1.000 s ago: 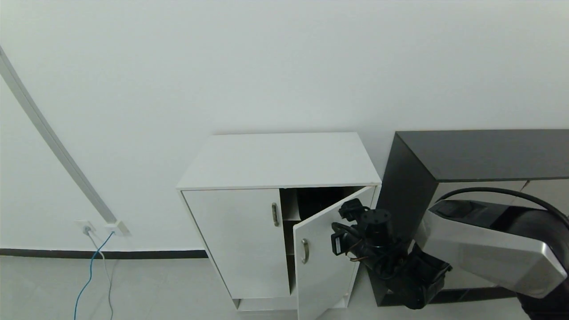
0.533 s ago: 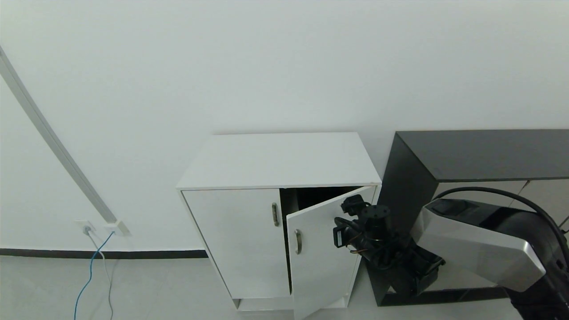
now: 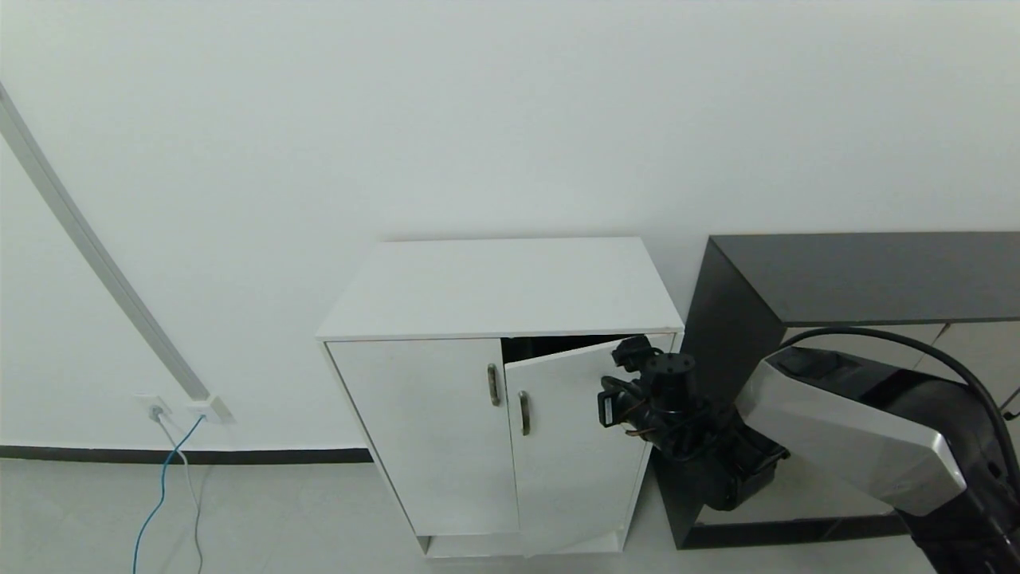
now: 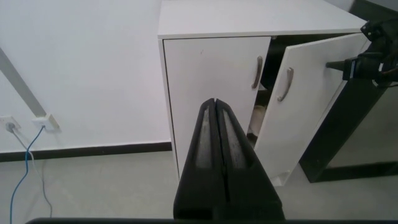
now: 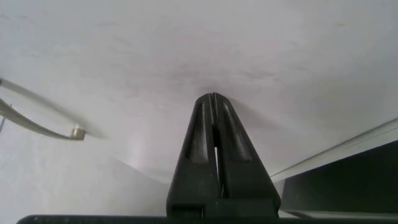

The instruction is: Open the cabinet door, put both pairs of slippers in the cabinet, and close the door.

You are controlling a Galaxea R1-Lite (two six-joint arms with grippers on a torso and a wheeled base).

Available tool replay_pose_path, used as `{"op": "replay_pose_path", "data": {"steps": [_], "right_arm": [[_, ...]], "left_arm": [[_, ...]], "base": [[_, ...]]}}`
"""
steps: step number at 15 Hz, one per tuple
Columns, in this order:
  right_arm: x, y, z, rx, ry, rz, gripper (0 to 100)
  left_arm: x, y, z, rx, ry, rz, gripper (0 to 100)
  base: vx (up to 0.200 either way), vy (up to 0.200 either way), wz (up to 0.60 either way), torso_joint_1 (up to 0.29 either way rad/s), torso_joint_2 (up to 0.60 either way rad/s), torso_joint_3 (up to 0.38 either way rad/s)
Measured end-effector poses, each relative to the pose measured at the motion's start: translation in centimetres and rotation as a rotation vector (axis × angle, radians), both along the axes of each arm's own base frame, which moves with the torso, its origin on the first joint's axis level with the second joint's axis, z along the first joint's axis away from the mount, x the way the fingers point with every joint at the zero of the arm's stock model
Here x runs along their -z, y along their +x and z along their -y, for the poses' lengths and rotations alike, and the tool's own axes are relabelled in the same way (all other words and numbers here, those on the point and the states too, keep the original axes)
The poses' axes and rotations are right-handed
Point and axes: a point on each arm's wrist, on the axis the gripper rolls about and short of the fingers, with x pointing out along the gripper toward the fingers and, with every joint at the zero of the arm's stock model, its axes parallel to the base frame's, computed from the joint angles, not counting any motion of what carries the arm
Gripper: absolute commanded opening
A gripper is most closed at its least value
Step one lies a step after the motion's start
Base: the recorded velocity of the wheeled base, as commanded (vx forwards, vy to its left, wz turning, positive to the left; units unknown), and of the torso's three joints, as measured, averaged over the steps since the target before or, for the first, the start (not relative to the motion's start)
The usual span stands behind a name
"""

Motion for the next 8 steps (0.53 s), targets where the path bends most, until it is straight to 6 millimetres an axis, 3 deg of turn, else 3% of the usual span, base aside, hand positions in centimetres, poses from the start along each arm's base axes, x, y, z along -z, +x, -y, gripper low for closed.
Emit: {"op": "replay_pose_path", "data": {"steps": [8], "right_arm": [[0.1, 1.6, 0.4, 0.024, -0.005, -0.005, 0]], "left_arm": [[0.0, 0.0, 0.0, 0.0, 0.0, 0.0, 0]], "base": [[0.0, 0.0, 0.0, 0.0, 0.0, 0.0]]}}
